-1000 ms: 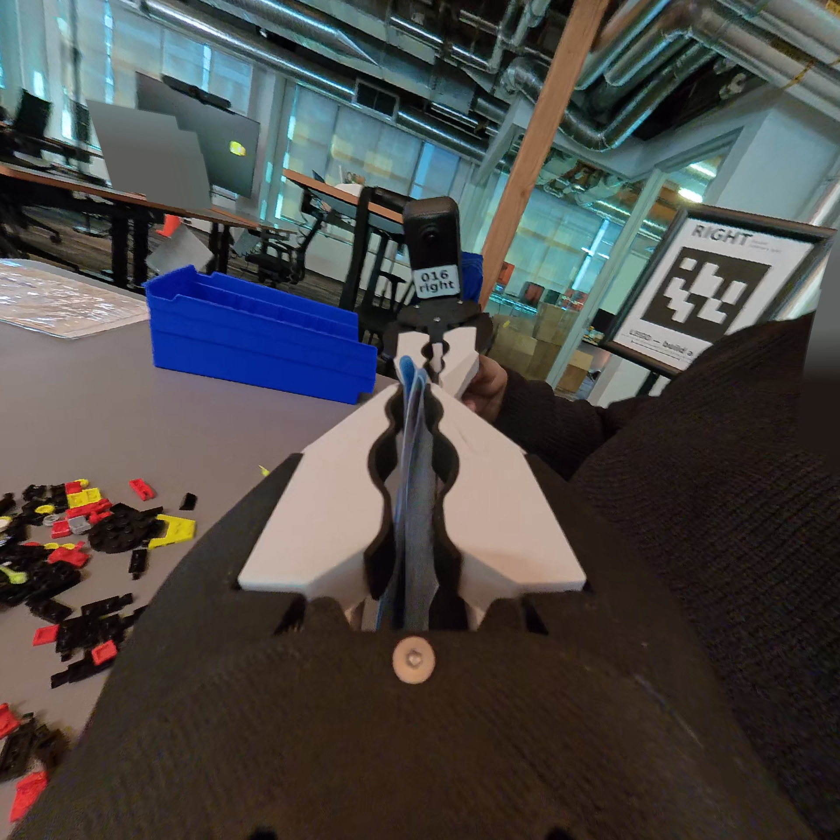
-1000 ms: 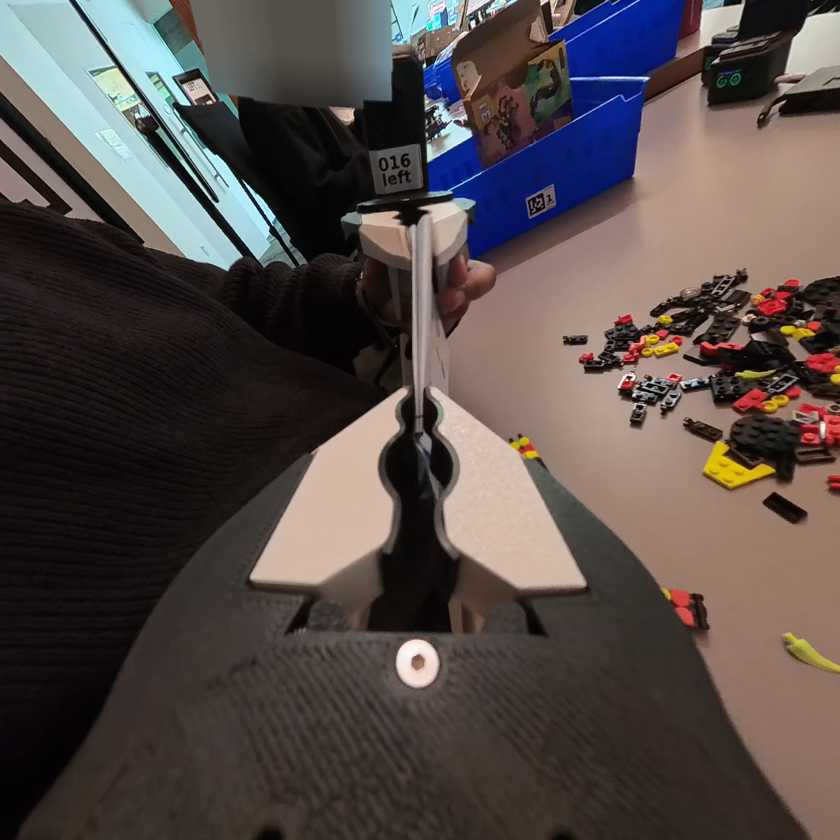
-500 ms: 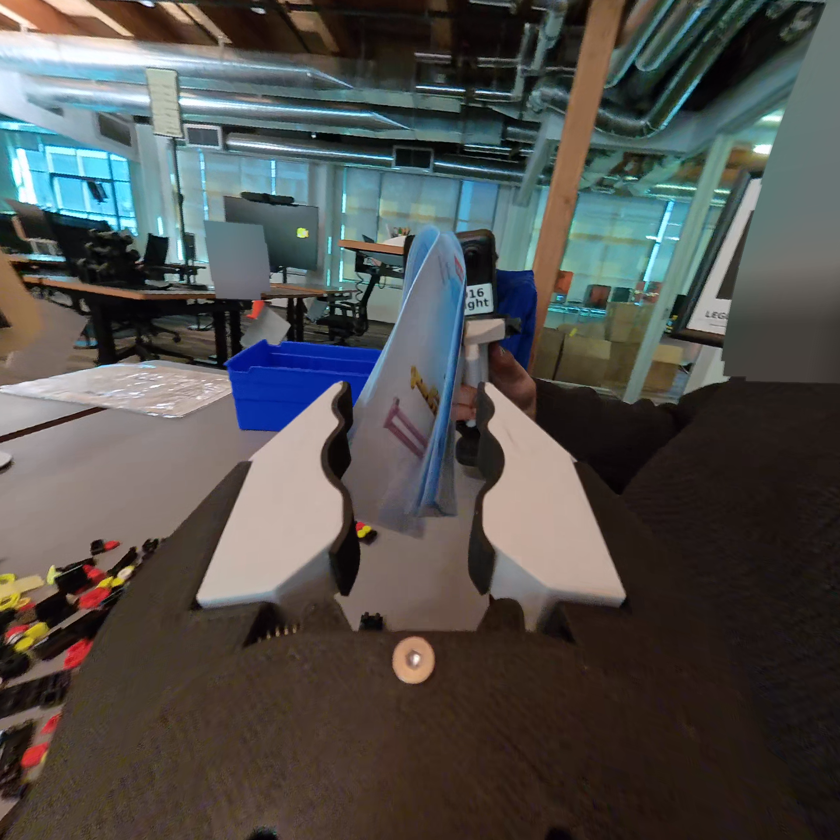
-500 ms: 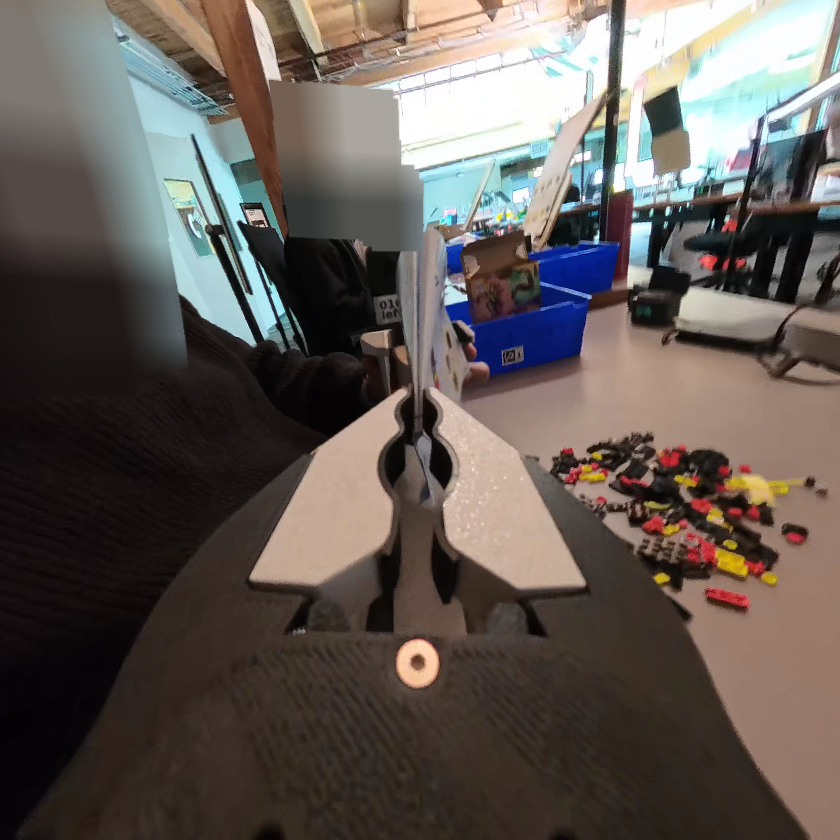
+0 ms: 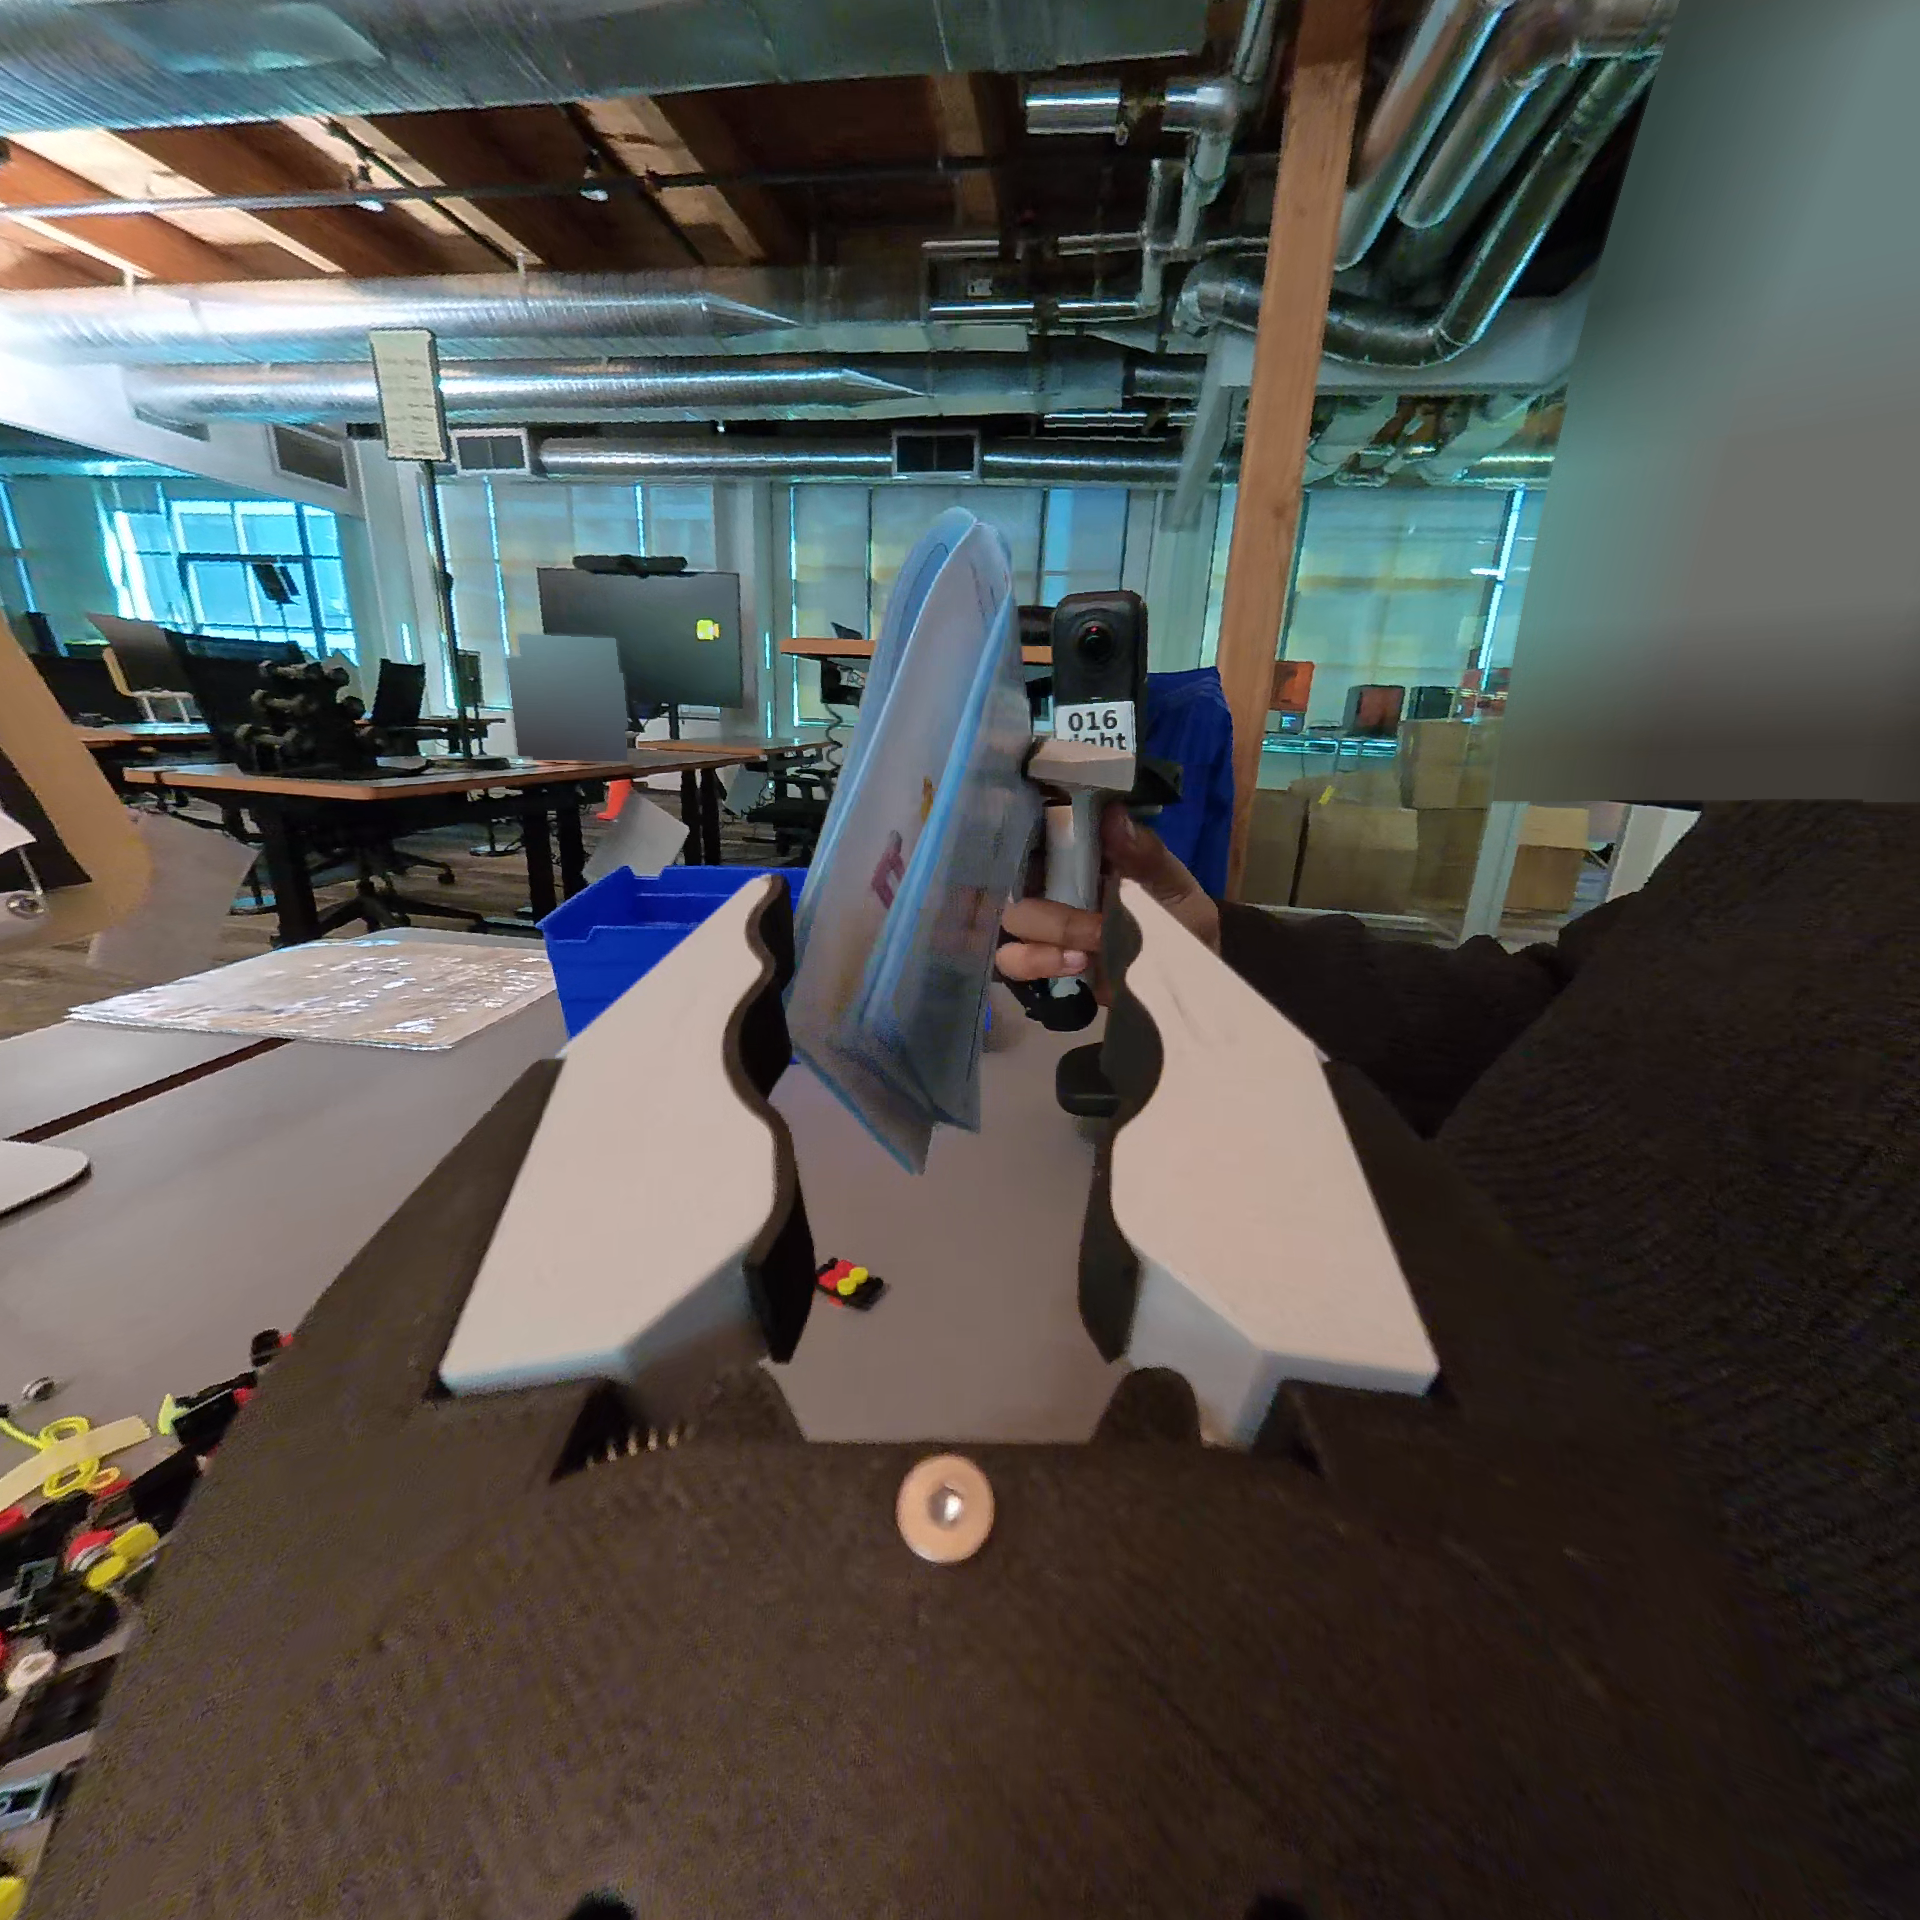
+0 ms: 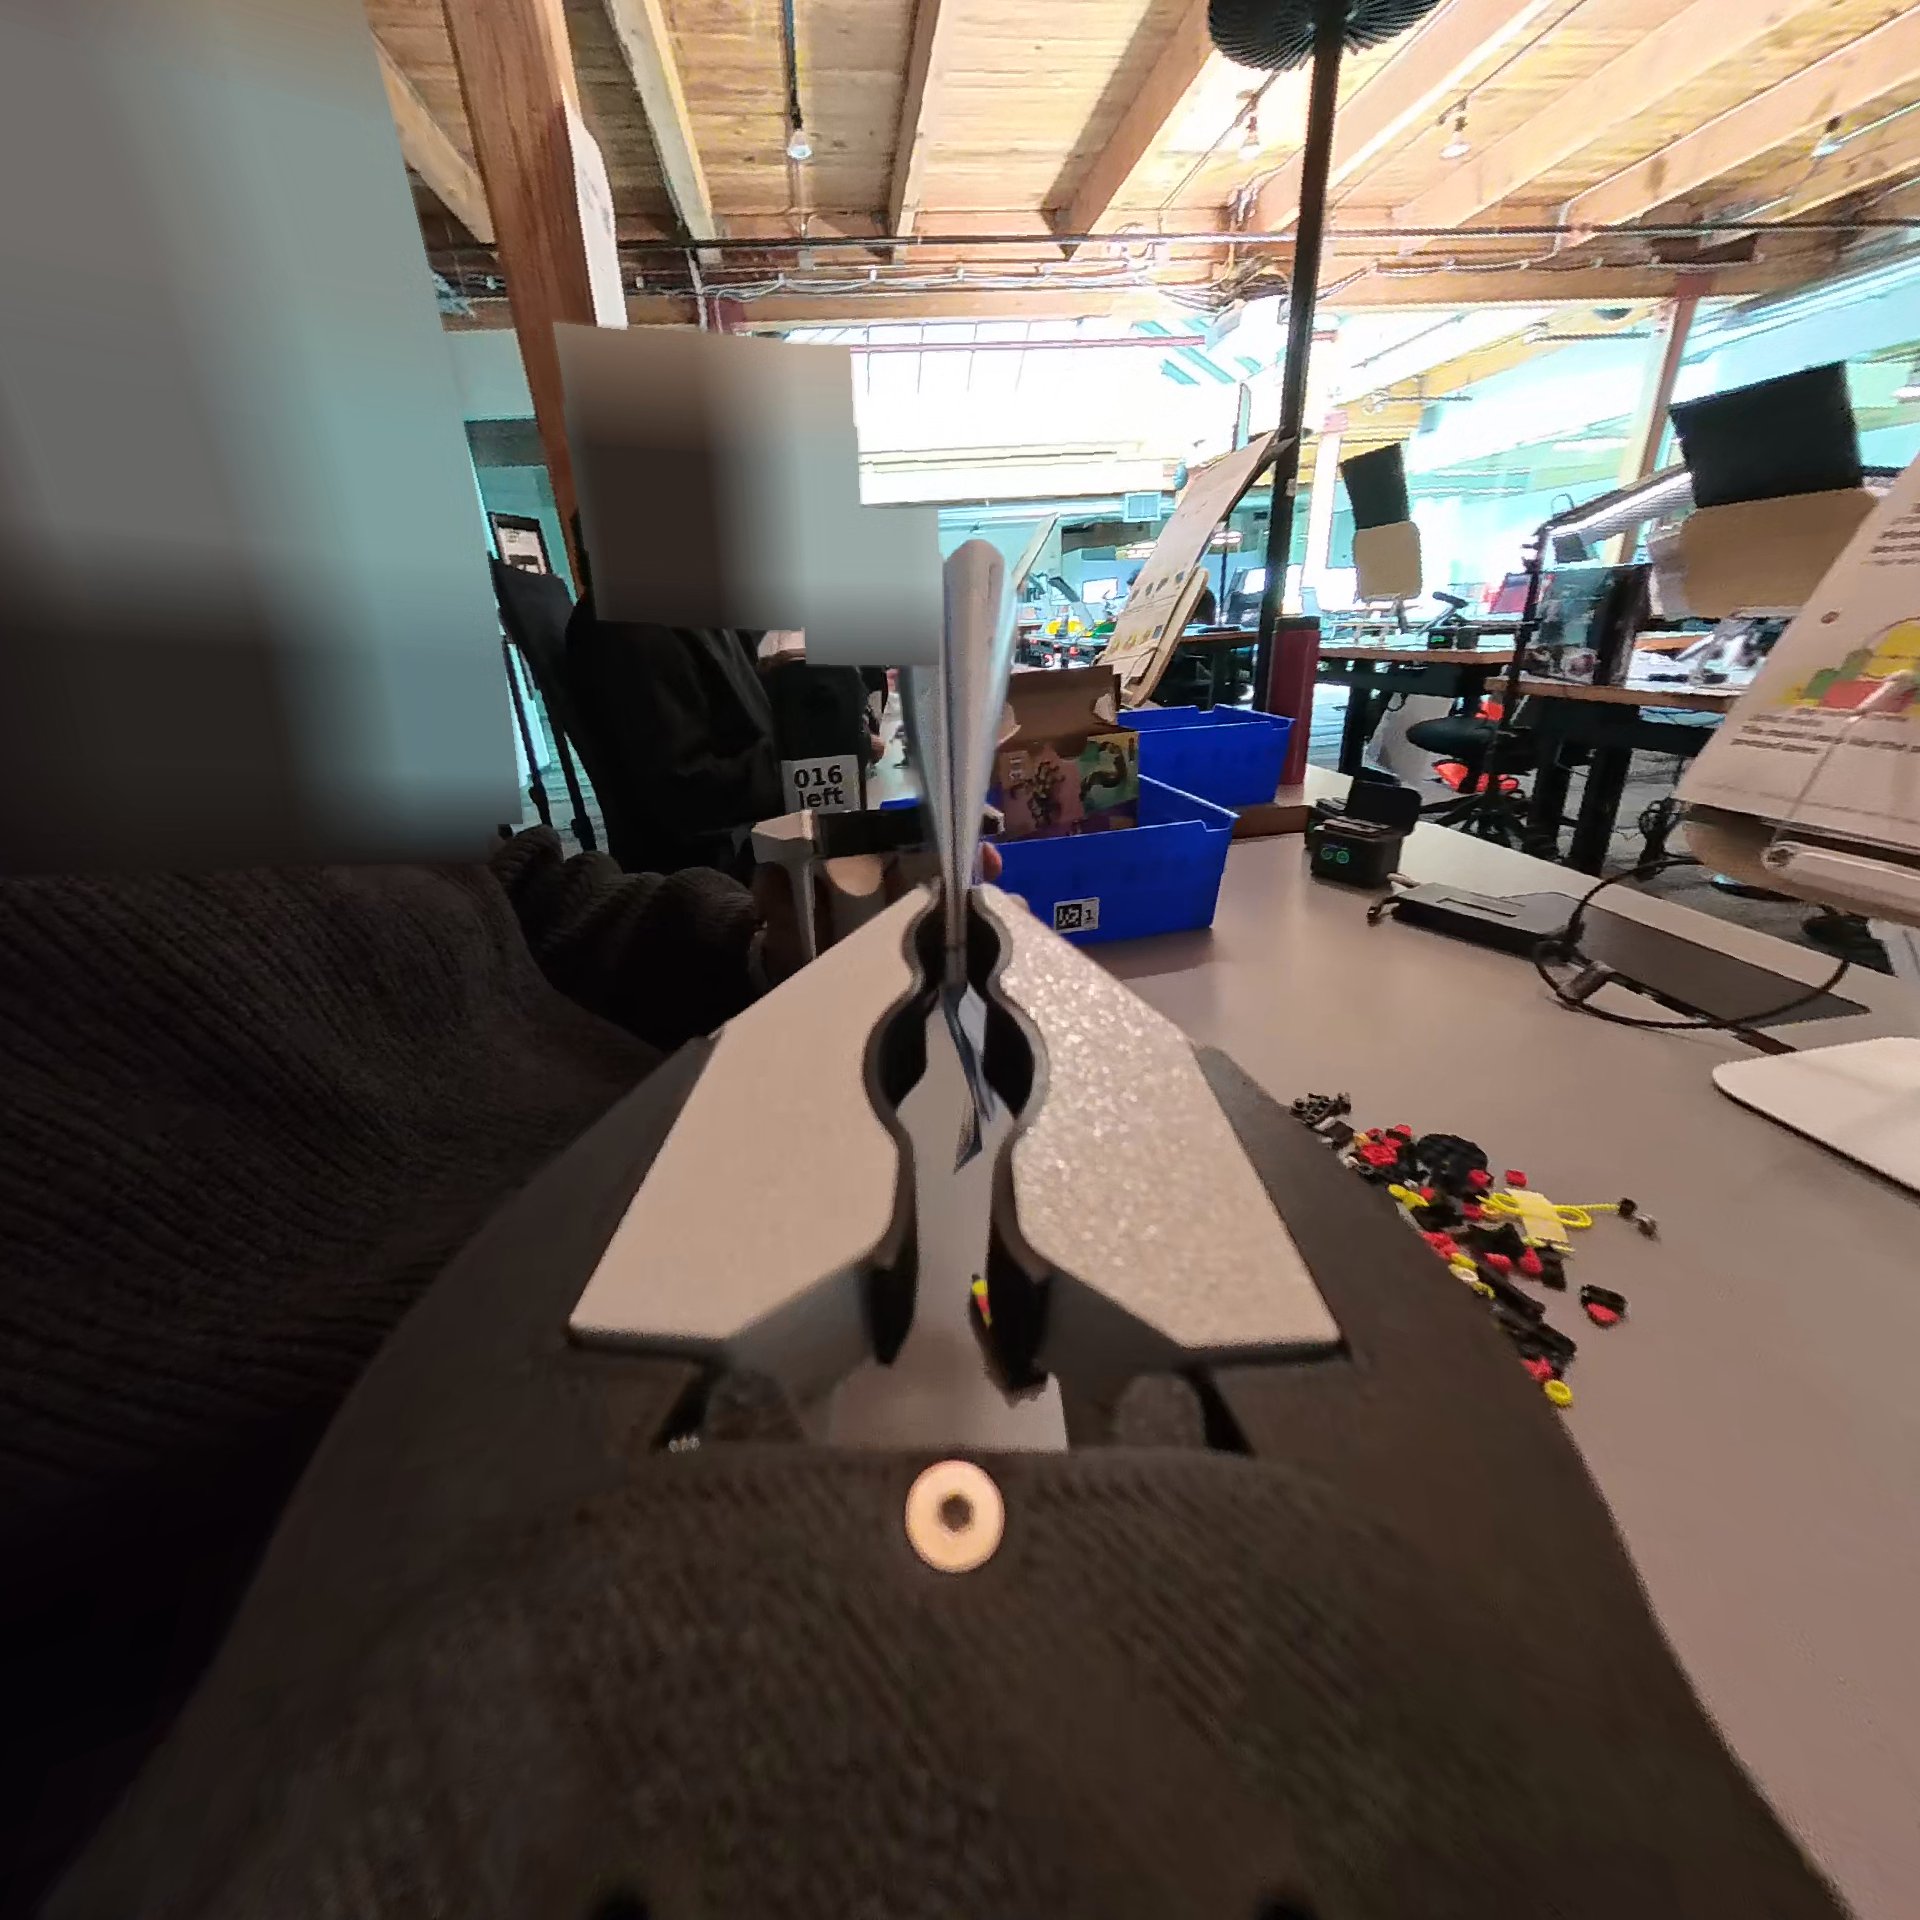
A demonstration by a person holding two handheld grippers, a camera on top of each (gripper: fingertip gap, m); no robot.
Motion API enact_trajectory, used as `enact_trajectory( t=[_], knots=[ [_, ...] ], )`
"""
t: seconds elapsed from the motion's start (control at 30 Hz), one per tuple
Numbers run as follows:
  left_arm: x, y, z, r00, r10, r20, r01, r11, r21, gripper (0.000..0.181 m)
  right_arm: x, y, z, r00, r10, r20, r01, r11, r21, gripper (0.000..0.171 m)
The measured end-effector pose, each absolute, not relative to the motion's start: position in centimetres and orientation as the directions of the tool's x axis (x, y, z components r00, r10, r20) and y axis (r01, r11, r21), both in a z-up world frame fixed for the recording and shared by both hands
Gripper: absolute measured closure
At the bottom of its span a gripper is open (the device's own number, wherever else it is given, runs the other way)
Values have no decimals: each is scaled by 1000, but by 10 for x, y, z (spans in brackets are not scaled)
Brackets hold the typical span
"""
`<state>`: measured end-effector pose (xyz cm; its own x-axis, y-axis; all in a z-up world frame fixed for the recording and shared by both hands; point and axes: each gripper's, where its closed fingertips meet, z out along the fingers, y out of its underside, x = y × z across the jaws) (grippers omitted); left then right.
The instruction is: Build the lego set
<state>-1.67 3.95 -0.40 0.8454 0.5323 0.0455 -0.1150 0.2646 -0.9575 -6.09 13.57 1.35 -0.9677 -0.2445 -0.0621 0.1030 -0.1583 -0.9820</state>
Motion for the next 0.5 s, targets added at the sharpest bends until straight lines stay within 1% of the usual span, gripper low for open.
enact_trajectory(
  t=[0.2,0.27,0.33,0.4,0.5],
  knots=[
    [-22,38,-6,822,568,42,-125,252,-960,124,-68,137,16,-970,-222,-97,139,-184,-973,170],
    [-27,32,-6,802,594,52,-129,258,-957,124,-74,138,19,-969,-210,-133,177,-205,-963,169],
    [-33,26,-6,781,620,79,-123,276,-953,125,-80,142,24,-956,-219,-195,249,-252,-935,170],
    [-38,23,-10,774,620,125,-85,298,-951,125,-88,147,31,-922,-258,-287,362,-317,-877,170],
    [-41,29,-21,785,588,195,-7,324,-946,125,-102,158,38,-819,-379,-431,565,-398,-723,170]
  ],
)
